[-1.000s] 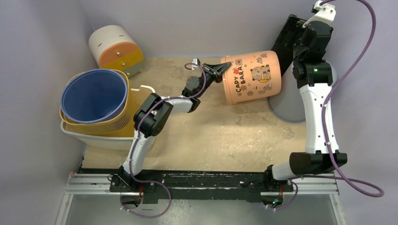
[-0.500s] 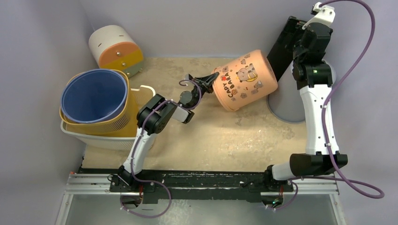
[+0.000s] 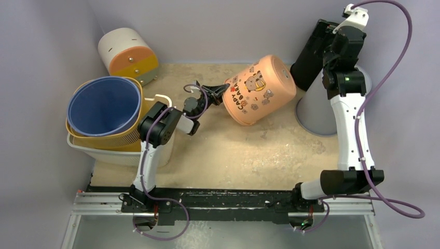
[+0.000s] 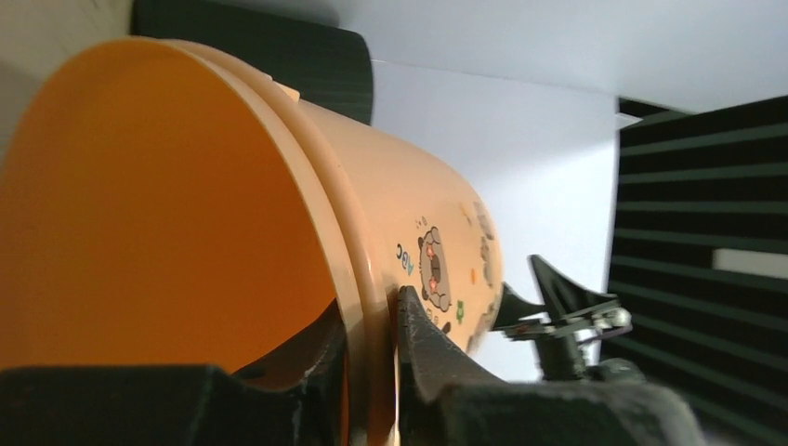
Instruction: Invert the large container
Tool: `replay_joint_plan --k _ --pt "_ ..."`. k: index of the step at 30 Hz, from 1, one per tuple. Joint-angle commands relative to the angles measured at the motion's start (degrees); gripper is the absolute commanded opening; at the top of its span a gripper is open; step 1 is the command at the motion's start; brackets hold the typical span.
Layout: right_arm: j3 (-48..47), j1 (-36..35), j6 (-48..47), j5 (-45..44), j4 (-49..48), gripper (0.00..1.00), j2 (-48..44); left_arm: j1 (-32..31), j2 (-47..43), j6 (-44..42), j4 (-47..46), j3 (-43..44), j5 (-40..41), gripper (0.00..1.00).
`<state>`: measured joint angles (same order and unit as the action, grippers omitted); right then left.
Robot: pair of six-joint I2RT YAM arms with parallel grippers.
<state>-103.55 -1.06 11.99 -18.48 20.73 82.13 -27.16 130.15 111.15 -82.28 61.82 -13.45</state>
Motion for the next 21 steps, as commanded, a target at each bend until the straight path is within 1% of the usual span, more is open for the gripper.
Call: replay_joint_plan --k 1,2,4,6,9,16,21 --pt "0.06 0.09 -0.50 0.24 -2.20 1.00 -0.65 1.34 -0.21 -23.13 27.97 -0.14 -7.51 0.17" --pt "0.24 0.09 -0.54 0.22 -2.12 1.00 -0.65 1.65 -0.50 -25.16 31.21 0.05 -7.58 0.20" --pt "0.72 0.09 -0.56 0.32 -2.10 1.00 -0.78 2.18 -0.68 -28.31 35.08 -0.20 -7.51 0.23" --pt "1.17 0.09 -0.50 0.46 -2.10 1.00 -0.95 2.85 -0.60 -30.90 37.90 -0.69 -7.38 0.30" --pt "1.66 0.09 -0.42 0.69 -2.04 1.00 -1.09 3.47 -0.64 -33.70 40.99 -1.08 -6.78 0.36" --pt "2.17 0.09 -0.23 1.08 -2.07 1.00 -1.31 3.67 -1.42 -39.10 48.30 1.50 -5.62 0.39" --pt "3.27 0.09 -0.38 1.85 -2.10 1.00 -1.83 3.56 -3.87 -45.61 58.19 5.55 -5.71 0.39"
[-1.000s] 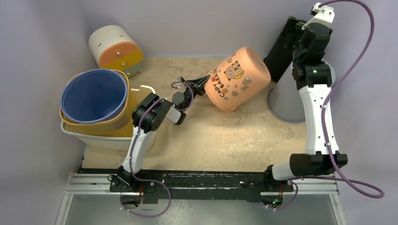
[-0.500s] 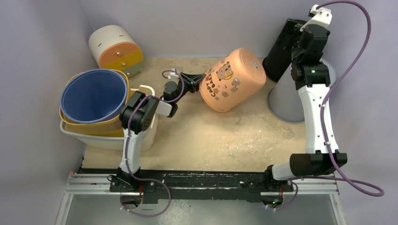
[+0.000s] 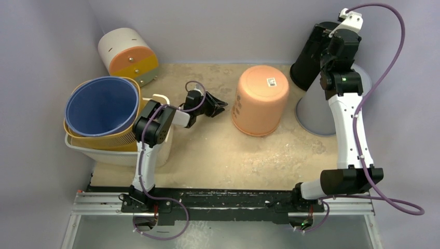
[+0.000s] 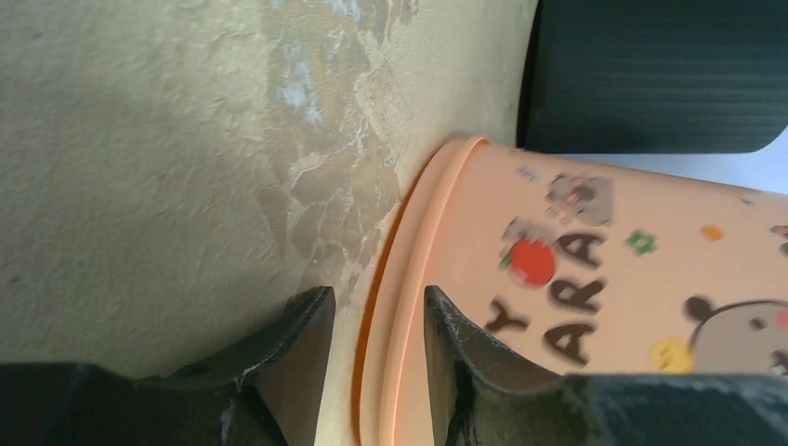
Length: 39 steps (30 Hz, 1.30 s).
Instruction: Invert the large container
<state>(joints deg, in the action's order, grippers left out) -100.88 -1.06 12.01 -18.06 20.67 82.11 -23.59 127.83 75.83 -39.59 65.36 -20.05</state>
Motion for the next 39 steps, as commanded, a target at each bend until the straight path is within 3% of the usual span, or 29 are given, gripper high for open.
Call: replay_joint_plan --k 1,11,16,19,22,27,33,39 --pt "1.13 0.09 -0.59 1.70 -2.11 1.00 -1.93 -0.15 -2.71 -12.13 17.71 2.85 0.67 0.39" --pt "5.49 0.09 -0.37 4.36 -2.26 1.00 -2.92 -5.83 -19.85 -46.58 53.85 10.92 -4.18 0.40" --pt "6.80 0.09 0.18 4.14 -2.56 1.00 -2.71 -12.26 -29.48 -62.70 65.96 8.88 -1.99 0.48" --pt "6.93 0.09 0.70 3.84 -2.58 1.00 -2.14 -15.51 -33.57 -61.67 60.01 6.24 -0.77 0.51" --pt "6.49 0.09 0.90 3.89 -2.49 1.00 -1.34 -17.51 -34.40 -54.88 49.67 3.34 2.16 0.53" --pt "5.65 0.09 1.97 4.60 -2.21 1.00 -0.31 -22.11 -30.73 -44.20 35.91 2.10 16.68 0.56" --pt "5.09 0.18 1.95 4.10 -2.21 1.00 -0.02 -23.26 -19.23 -36.07 25.92 8.93 22.20 0.59" --pt "6.01 0.52 2.62 4.73 -2.12 1.00 -0.51 -23.05 -9.31 -34.97 26.15 21.28 30.51 0.60"
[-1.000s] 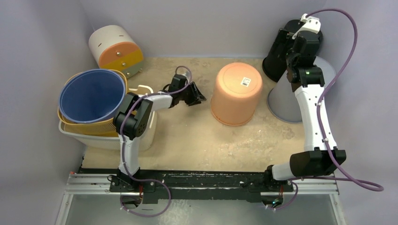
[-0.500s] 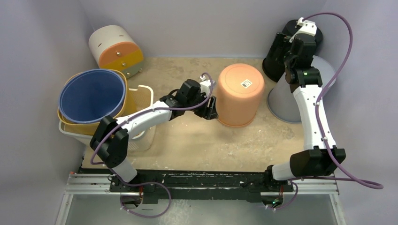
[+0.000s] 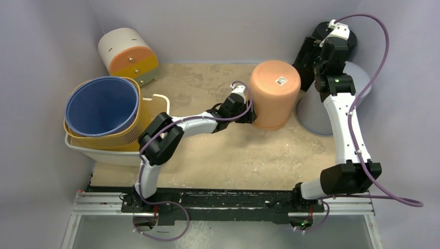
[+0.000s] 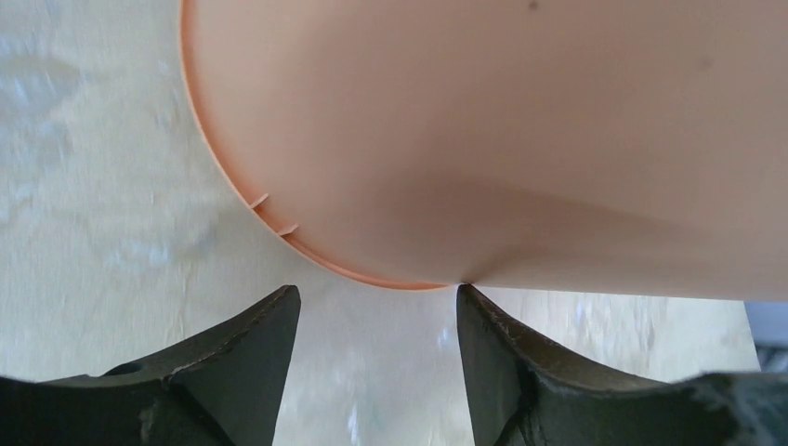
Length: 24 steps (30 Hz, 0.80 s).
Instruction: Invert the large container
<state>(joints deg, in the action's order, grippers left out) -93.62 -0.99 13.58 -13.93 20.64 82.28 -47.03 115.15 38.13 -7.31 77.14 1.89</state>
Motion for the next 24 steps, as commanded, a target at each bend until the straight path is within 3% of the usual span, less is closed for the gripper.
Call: replay_joint_plan --k 1,8,13,20,24 --pt "-0.72 0.47 1.21 0.87 -2.19 1.00 -0.90 1.02 5.13 3.13 -5.85 11.76 10.26 0.61" --pt "2.00 0.55 1.95 1.51 -1.94 1.00 -1.87 7.30 17.27 7.48 -4.15 27.54 15.18 0.62" --pt "4.03 0.55 1.46 1.82 0.02 1.00 -3.60 12.16 23.40 6.91 2.11 38.26 10.92 0.64" --pt "14.06 0.47 3.37 7.69 3.01 1.00 -9.34 13.98 16.39 -3.18 13.02 37.01 5.98 0.65" --pt "18.24 0.45 4.26 13.68 3.00 1.00 -12.19 13.98 8.47 -7.90 17.22 31.54 2.29 0.65"
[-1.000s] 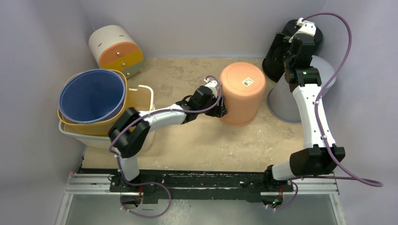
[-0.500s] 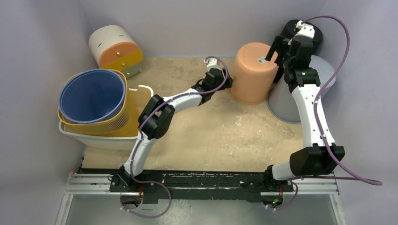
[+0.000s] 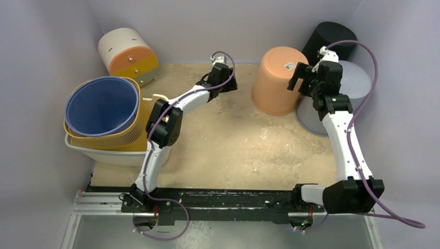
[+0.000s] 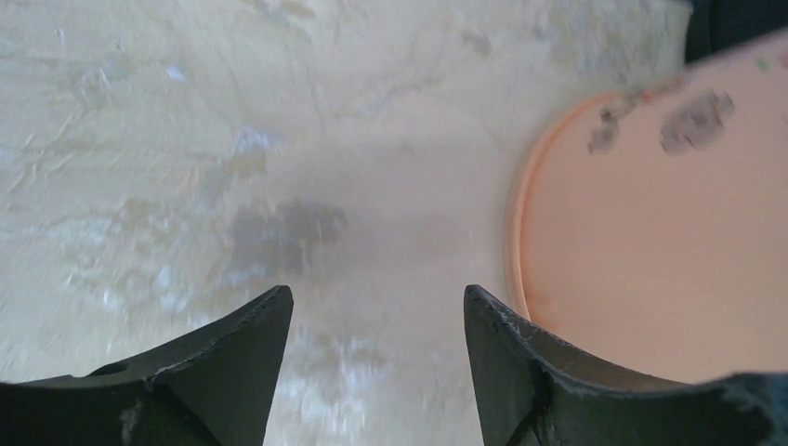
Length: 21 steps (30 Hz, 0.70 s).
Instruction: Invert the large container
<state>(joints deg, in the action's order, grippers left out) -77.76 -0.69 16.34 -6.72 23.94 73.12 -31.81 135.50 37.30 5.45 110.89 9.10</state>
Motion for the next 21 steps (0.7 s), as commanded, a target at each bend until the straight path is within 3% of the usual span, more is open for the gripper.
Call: replay_joint_plan --k 1,7,14,21 --pt "2.95 0.08 1.39 6.84 -0.35 1.00 -3.63 -1.23 -13.36 -8.27 5.62 -2.78 -6.26 0.66" --pt "4.04 0.10 -1.14 12.51 -2.33 1.00 -0.18 -1.30 -20.03 -12.27 13.20 -1.46 -11.73 0.66" --pt "2.66 0.10 -0.43 9.57 -7.87 1.00 6.94 -1.32 -27.75 -15.95 20.18 -0.40 -11.06 0.67" --pt "-2.79 0.10 0.13 7.37 -13.83 1.00 15.54 -1.32 -36.16 -14.51 17.94 -8.04 -9.20 0.68"
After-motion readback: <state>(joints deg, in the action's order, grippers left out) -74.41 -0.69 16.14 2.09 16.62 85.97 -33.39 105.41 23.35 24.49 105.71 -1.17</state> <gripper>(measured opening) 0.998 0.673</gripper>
